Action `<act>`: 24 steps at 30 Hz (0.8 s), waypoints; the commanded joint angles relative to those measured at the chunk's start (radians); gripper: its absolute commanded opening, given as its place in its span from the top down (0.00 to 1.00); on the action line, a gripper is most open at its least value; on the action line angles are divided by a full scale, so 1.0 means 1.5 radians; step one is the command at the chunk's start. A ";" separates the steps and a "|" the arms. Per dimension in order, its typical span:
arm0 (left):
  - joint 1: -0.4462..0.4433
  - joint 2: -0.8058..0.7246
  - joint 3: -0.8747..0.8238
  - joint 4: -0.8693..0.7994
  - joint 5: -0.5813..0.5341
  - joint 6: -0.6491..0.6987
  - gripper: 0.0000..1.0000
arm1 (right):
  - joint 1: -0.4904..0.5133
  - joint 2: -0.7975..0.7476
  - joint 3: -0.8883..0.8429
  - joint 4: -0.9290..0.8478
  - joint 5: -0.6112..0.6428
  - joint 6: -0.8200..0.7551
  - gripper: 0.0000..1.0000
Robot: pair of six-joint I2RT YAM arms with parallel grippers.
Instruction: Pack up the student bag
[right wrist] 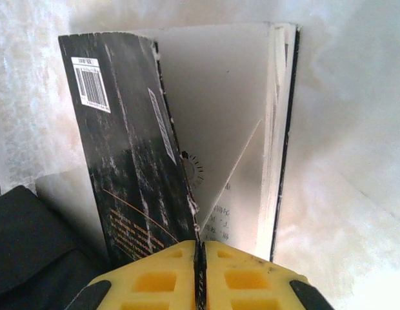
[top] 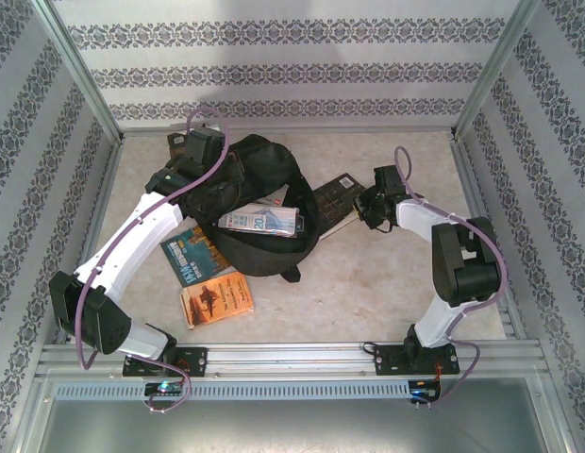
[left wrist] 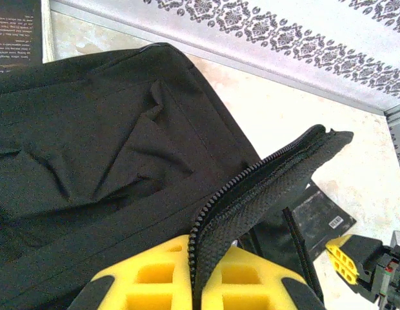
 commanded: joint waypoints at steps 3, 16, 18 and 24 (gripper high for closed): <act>0.006 0.004 -0.005 0.036 -0.001 0.011 1.00 | 0.012 0.028 0.005 0.077 -0.010 -0.036 0.89; 0.005 -0.002 0.001 0.043 0.026 0.025 0.76 | -0.006 -0.034 -0.008 -0.124 0.074 -0.155 1.00; -0.001 -0.002 0.003 0.048 0.040 0.032 0.61 | -0.011 -0.057 -0.025 -0.149 0.075 -0.174 1.00; -0.054 0.020 0.056 0.031 0.049 0.088 0.30 | -0.042 -0.157 -0.107 -0.217 0.083 -0.209 1.00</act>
